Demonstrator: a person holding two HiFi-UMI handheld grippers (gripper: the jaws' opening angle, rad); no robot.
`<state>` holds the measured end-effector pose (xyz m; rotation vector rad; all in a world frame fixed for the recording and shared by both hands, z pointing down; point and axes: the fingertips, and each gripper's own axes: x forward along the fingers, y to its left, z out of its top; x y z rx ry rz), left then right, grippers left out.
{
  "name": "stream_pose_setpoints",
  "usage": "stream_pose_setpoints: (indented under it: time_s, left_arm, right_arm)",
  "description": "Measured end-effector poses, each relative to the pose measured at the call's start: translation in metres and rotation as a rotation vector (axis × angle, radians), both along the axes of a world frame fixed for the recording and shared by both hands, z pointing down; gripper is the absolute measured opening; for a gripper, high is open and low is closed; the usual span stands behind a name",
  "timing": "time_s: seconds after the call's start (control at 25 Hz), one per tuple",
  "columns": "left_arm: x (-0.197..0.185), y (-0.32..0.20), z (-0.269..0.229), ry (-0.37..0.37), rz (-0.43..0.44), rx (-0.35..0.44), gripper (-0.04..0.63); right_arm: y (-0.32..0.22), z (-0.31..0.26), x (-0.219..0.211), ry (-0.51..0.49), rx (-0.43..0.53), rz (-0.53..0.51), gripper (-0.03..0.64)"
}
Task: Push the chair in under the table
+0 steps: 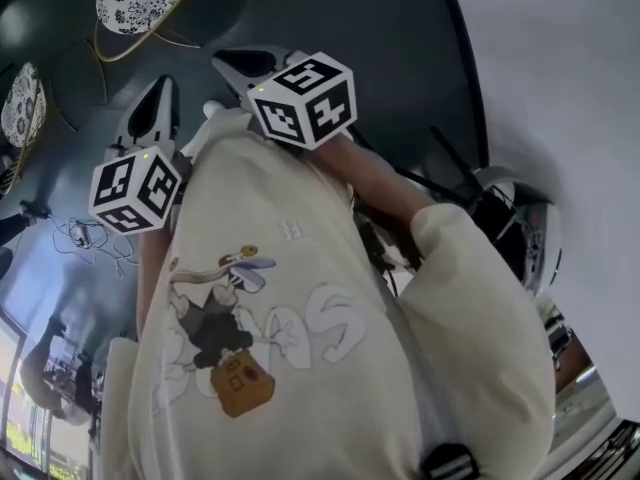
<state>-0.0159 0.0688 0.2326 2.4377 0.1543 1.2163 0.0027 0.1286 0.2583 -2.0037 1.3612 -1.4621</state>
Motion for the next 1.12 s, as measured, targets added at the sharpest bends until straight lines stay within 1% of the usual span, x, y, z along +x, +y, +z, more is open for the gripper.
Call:
stream_pose_setpoints:
  time_s: [0.12, 0.24, 0.36, 0.48, 0.6, 0.68, 0.8, 0.88, 0.96, 1.04, 1.12]
  left_arm:
    - [-0.002, -0.010, 0.007, -0.007, -0.029, -0.021, 0.009]
    - [-0.005, -0.025, 0.000, 0.018, -0.071, -0.011, 0.009]
    - [-0.007, -0.032, -0.008, 0.036, -0.111, -0.013, 0.009]
    - [-0.013, -0.037, -0.016, 0.041, -0.136, -0.006, 0.009]
    - [-0.018, -0.055, -0.011, 0.035, -0.137, -0.005, 0.009]
    - [-0.026, -0.075, -0.004, 0.024, -0.158, -0.013, 0.009]
    - [-0.042, -0.091, 0.007, 0.005, -0.201, -0.022, 0.009]
    - [-0.044, -0.095, 0.015, 0.002, -0.204, -0.020, 0.009]
    - [-0.041, -0.101, 0.025, -0.005, -0.194, -0.006, 0.009]
    - [-0.030, -0.110, 0.036, -0.016, -0.178, 0.021, 0.009]
    - [-0.012, -0.118, 0.047, -0.021, -0.174, 0.023, 0.009]
  right_arm:
    - [-0.005, 0.008, -0.002, -0.012, -0.021, 0.007, 0.009]
    - [-0.009, 0.000, -0.001, 0.019, -0.023, 0.024, 0.009]
    - [-0.011, -0.009, -0.002, 0.036, -0.025, 0.013, 0.009]
    - [-0.020, -0.017, -0.011, 0.042, -0.021, -0.024, 0.009]
    - [-0.032, -0.024, -0.017, 0.096, -0.051, -0.033, 0.009]
    - [-0.045, -0.021, -0.024, 0.126, -0.079, -0.039, 0.009]
    - [-0.053, -0.005, -0.035, 0.131, -0.118, -0.068, 0.009]
    - [-0.057, 0.004, -0.031, 0.152, -0.139, -0.075, 0.009]
    - [-0.065, 0.012, -0.020, 0.197, -0.157, -0.104, 0.009]
    - [-0.074, 0.022, -0.004, 0.226, -0.175, -0.143, 0.009]
    - [-0.082, 0.035, 0.016, 0.216, -0.191, -0.156, 0.011]
